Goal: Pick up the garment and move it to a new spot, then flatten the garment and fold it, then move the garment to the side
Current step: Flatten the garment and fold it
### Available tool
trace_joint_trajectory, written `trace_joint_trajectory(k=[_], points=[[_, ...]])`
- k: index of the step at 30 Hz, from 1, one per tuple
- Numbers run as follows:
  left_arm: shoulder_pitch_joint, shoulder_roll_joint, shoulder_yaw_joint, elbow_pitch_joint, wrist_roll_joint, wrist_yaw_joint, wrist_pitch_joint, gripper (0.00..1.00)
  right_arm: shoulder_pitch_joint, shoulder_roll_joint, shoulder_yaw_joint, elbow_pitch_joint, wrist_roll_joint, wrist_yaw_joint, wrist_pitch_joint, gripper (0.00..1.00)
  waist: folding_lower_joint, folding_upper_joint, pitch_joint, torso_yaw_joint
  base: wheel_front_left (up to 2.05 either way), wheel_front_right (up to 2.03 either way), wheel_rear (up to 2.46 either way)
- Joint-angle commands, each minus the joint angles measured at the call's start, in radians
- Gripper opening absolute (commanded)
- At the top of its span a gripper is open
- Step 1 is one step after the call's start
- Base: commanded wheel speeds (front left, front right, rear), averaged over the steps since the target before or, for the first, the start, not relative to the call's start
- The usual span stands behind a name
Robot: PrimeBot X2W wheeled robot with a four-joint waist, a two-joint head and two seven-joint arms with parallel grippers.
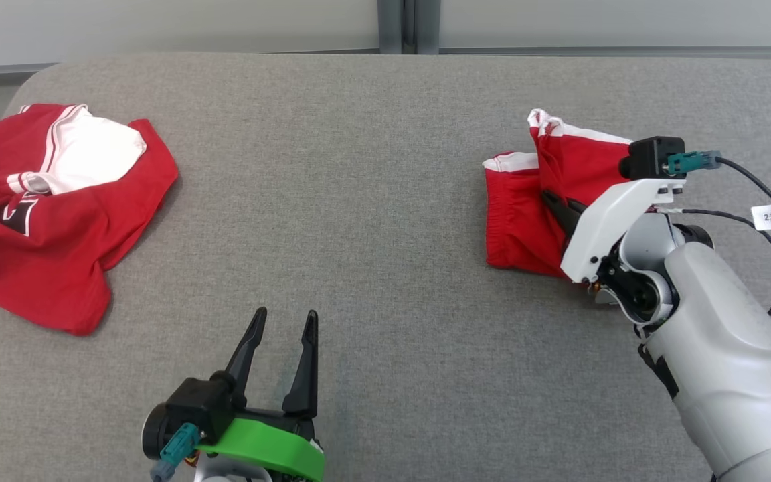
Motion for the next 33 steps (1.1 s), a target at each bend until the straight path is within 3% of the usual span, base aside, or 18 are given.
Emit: trace_joint_trajectory(k=[1,4,5,6,8,12,16,18,22,27,33], points=[[0.009,0.003,-0.002,0.006,0.006,0.001,0.0,1.0,-0.022,0.016,-0.013,0.021,-0.021,0.0,-0.022,0.0,0.0,0.0,0.0,0.01,0.0,0.0,0.0],[0.015,0.003,-0.016,0.014,-0.001,0.002,0.0,1.0,-0.04,0.057,-0.025,0.071,-0.052,0.0,-0.038,0.0,0.0,0.0,-0.001,0.018,0.0,0.0,0.0],[0.016,0.002,-0.027,0.02,-0.004,0.002,0.0,1.0,-0.052,0.073,-0.031,0.103,-0.068,0.0,-0.049,0.06,0.0,0.0,-0.003,0.024,0.0,0.0,0.0],[0.014,0.002,-0.032,0.023,-0.006,0.004,0.0,1.0,-0.061,0.084,-0.036,0.116,-0.076,0.0,-0.063,0.3,0.0,0.0,-0.004,0.026,0.0,0.0,0.0],[0.014,0.002,-0.039,0.029,-0.01,0.005,0.0,1.0,-0.065,0.104,-0.039,0.137,-0.08,0.0,-0.086,1.0,0.0,0.0,-0.01,0.03,0.0,0.0,0.0],[0.024,0.002,-0.042,0.04,-0.015,0.008,0.0,1.0,-0.041,0.125,-0.027,0.126,-0.051,0.0,-0.155,1.0,0.0,0.0,-0.03,0.029,0.0,0.0,0.0],[0.045,0.002,-0.018,0.046,-0.006,0.01,0.0,1.0,0.037,0.139,0.034,0.039,0.02,0.0,-0.228,1.0,0.0,0.0,-0.067,0.015,0.0,0.0,0.0],[0.06,0.002,0.0,0.042,-0.001,0.01,0.0,1.0,0.085,0.101,0.072,-0.016,0.003,0.0,-0.297,1.0,0.0,0.0,-0.09,0.001,0.0,0.0,0.0],[0.099,0.002,0.047,0.023,0.023,0.005,0.0,1.0,0.186,0.005,0.126,-0.06,-0.154,0.0,-0.494,1.0,0.0,0.0,-0.136,-0.033,0.0,0.0,0.0],[0.154,0.003,0.112,-0.024,0.054,-0.006,0.0,1.0,0.301,-0.057,0.04,-0.087,-0.332,-0.001,-0.591,1.0,0.0,0.0,-0.183,-0.066,0.0,0.0,0.0],[0.209,0.003,0.182,-0.086,0.081,-0.004,0.001,1.0,0.498,-0.034,-0.167,-0.295,-0.498,-0.001,-0.592,1.0,0.0,0.0,-0.207,-0.076,0.0,0.0,0.0]])
